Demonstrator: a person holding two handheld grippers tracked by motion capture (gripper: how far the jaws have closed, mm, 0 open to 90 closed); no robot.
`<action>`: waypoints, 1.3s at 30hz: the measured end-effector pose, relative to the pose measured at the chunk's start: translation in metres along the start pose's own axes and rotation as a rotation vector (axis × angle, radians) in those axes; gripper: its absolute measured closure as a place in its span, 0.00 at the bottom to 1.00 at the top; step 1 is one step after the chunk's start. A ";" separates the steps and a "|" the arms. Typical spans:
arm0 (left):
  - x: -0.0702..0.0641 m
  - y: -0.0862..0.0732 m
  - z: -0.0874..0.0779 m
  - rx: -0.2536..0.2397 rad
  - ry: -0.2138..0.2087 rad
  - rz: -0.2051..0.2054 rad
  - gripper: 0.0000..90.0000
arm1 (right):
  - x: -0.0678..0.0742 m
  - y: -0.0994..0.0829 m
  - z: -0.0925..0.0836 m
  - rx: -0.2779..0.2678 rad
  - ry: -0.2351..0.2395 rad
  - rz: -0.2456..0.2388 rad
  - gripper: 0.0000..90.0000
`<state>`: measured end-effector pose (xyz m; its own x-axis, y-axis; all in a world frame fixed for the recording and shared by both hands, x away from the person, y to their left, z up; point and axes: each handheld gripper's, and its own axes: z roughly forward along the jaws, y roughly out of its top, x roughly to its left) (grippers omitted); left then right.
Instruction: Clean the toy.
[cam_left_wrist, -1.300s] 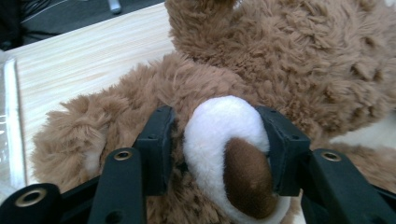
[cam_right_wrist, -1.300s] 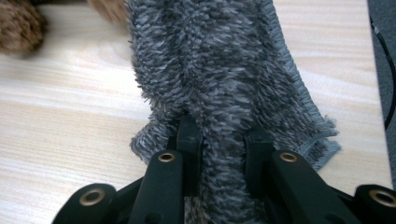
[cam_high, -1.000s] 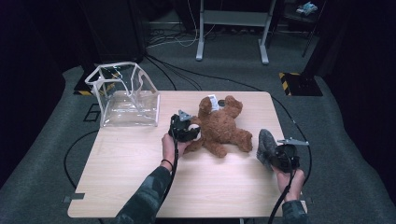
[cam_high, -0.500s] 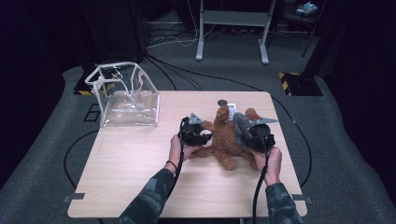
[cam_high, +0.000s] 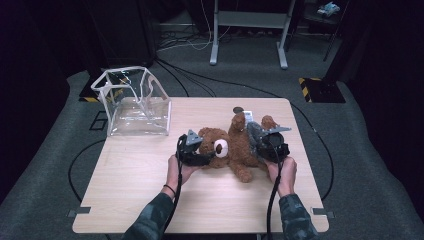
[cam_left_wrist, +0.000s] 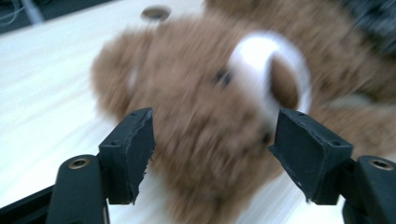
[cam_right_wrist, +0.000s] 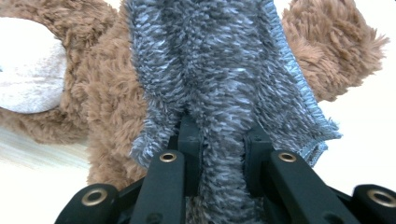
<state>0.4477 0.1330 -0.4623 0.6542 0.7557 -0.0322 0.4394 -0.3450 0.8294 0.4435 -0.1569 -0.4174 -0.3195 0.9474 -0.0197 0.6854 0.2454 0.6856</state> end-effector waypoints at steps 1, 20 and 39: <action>0.003 -0.008 0.001 0.008 -0.011 -0.016 0.32 | 0.000 0.000 0.000 -0.003 -0.005 -0.002 0.83; 0.005 -0.058 0.029 0.054 -0.038 -0.072 0.75 | 0.040 0.013 -0.001 -0.021 0.058 -0.086 0.82; 0.002 -0.058 0.029 0.072 -0.018 -0.058 0.89 | 0.083 0.059 0.012 -0.009 0.121 -0.165 0.81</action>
<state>0.4413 0.1381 -0.5271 0.6372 0.7655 -0.0901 0.5198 -0.3404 0.7835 0.4653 -0.0617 -0.3877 -0.5038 0.8627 -0.0454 0.6115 0.3932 0.6866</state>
